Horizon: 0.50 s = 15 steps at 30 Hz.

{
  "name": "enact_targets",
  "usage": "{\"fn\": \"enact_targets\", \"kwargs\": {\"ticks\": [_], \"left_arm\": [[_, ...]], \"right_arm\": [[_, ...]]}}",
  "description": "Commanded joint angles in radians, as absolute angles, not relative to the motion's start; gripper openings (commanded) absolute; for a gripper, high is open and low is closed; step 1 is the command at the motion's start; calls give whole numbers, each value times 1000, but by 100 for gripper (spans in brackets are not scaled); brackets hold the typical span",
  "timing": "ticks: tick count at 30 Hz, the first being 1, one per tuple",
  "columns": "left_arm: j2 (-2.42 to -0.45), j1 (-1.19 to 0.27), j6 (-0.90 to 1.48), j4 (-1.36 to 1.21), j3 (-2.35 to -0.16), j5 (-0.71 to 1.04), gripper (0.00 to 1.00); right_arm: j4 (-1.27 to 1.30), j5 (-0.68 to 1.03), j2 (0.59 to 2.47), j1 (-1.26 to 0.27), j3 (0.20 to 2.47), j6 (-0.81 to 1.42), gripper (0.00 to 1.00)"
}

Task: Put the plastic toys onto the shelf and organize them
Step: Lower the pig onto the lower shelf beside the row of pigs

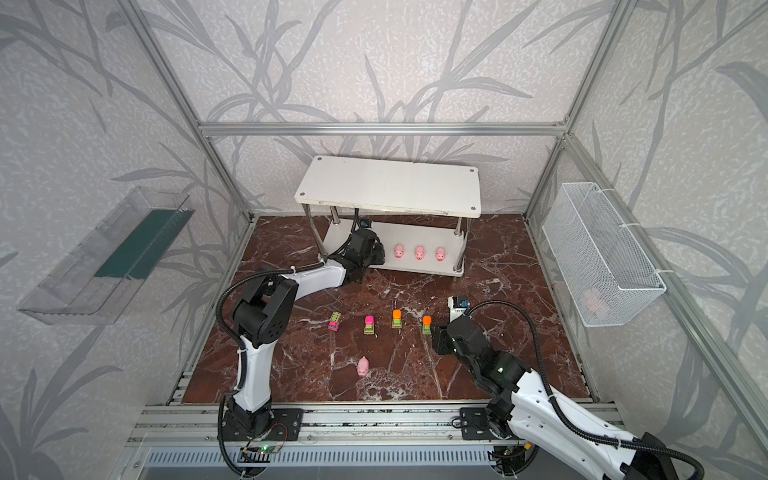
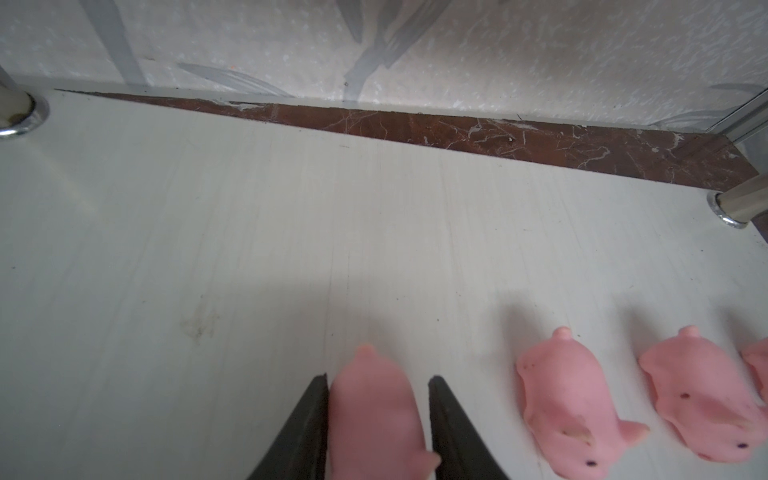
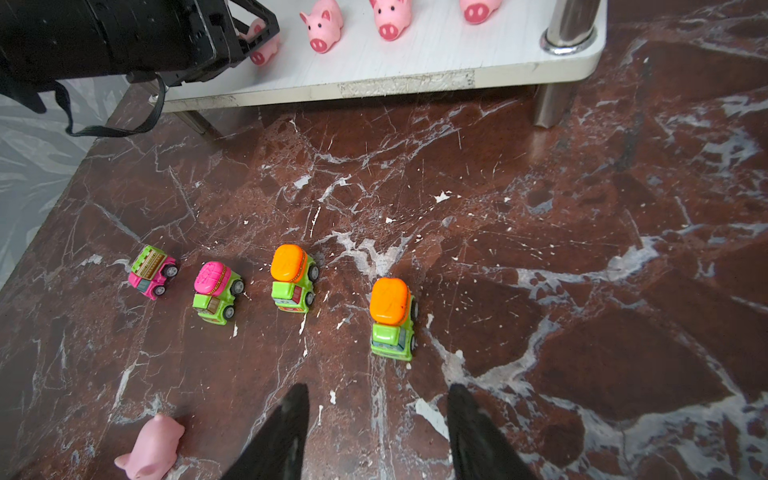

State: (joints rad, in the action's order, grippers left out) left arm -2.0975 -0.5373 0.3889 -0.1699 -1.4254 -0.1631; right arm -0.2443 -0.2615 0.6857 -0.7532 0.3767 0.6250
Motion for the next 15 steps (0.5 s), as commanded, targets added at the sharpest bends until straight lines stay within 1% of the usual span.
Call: {"fn": "enact_targets", "kwargs": {"ticks": [1,15], "left_arm": [[-2118,-530,364,-179,-1459,-173,39],[-2143,-523,371,-180,-1468,-161,40]], "right_arm": [[-233,-265,685,-749,376,631,54],[-215,-258,708,-749,377,631,54]]}}
